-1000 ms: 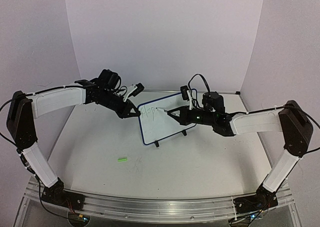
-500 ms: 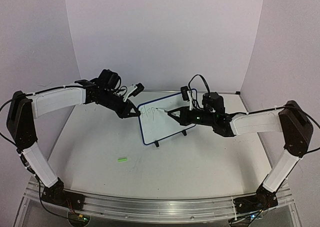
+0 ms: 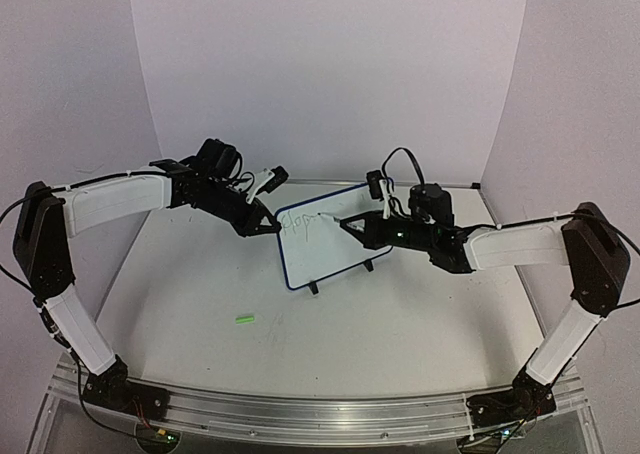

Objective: Write a sentence on the whiteboard
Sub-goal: Write on the whiteboard with the whiteboard marker without the cap.

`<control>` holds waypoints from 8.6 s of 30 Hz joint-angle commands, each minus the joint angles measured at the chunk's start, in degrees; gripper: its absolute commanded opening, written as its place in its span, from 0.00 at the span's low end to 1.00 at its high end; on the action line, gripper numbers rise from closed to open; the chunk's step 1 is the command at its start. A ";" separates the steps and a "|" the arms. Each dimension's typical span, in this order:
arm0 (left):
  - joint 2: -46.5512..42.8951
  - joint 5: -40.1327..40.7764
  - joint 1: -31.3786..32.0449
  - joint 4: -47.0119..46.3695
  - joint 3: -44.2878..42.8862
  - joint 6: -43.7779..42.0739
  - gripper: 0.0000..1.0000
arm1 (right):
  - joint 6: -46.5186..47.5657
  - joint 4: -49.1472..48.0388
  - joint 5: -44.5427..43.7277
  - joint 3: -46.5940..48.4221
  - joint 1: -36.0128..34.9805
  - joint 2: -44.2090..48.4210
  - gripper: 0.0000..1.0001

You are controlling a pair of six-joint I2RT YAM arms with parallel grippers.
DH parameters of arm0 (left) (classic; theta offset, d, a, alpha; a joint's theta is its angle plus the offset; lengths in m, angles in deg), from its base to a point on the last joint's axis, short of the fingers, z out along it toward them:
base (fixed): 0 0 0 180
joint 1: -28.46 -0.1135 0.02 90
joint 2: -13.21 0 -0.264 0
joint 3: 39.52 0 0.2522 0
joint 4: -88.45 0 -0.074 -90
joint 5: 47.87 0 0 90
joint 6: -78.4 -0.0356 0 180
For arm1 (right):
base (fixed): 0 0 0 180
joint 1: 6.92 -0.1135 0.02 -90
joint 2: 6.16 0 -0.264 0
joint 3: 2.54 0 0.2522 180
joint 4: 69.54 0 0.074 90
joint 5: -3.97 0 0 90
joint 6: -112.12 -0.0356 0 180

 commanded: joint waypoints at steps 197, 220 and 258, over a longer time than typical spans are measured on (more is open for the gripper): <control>2.24 1.80 0.46 2.59 -1.38 -1.76 0.00 | -2.58 -3.73 18.62 -1.56 11.49 -5.87 0.00; 2.40 1.45 0.46 2.53 -1.44 -1.69 0.00 | -5.08 -5.33 18.40 -0.55 10.68 1.25 0.00; 2.49 1.78 0.46 2.64 -1.43 -1.78 0.00 | -3.10 -1.60 8.19 1.09 9.84 -0.81 0.00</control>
